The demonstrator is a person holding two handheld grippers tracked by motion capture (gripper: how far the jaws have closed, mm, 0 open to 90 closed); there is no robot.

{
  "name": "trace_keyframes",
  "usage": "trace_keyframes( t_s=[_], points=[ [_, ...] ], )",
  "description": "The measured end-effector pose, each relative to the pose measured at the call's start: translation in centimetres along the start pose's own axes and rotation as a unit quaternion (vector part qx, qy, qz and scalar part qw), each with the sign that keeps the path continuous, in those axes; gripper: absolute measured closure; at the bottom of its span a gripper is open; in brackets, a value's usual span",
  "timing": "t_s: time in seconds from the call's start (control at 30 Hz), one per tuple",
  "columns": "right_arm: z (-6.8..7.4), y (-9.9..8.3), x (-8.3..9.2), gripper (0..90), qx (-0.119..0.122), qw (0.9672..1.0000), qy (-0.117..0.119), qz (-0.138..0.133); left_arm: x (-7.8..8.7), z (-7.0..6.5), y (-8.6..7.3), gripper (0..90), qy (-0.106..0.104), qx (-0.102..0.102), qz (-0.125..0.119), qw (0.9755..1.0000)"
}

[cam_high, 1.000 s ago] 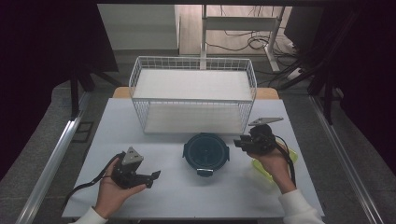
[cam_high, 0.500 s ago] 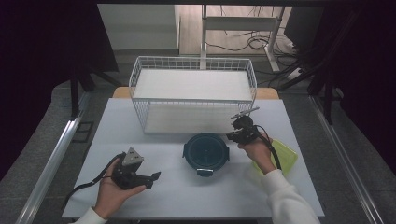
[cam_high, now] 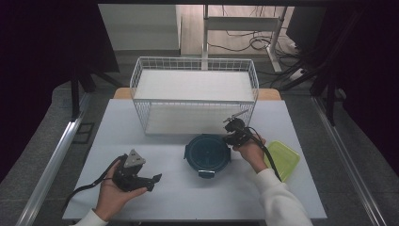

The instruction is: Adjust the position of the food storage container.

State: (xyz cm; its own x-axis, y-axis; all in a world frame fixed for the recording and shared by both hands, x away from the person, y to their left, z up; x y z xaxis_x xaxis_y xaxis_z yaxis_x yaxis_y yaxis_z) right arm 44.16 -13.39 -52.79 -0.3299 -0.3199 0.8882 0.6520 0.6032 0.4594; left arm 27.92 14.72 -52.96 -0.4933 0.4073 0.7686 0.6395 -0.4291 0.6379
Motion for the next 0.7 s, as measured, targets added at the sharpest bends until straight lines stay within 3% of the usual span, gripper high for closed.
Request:
trace_keyframes(
  t_s=[0.27, 0.7],
  points=[
    [0.6, -0.2, 0.2, 89.1, 0.010, 0.9999, -0.007, 0.003, -0.2, 0.0, 0.0, 16.6, -0.002, 0.000, 0.003, 1.0000],
    [3.3, -0.5, 0.0, 89.1, 0.035, 0.9993, 0.010, 0.000, -0.4, 0.0, 0.0, 16.6, -0.003, -0.001, 0.006, 1.0000]
  ],
)
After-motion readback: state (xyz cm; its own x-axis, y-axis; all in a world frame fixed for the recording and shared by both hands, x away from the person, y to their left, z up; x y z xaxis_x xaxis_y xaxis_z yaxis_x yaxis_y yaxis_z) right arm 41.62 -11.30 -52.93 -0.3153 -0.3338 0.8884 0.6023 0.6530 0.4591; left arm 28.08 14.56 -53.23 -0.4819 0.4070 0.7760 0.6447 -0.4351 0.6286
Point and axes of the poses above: each handheld gripper's, and its own axes: x roughly backward along the jaws, y roughly out of its top, z roughly to its left, the point moved 7 cm from there along -x, roughly forward along the jaws, and after that the axes turned 5 degrees about z, right-handed, at the moved point
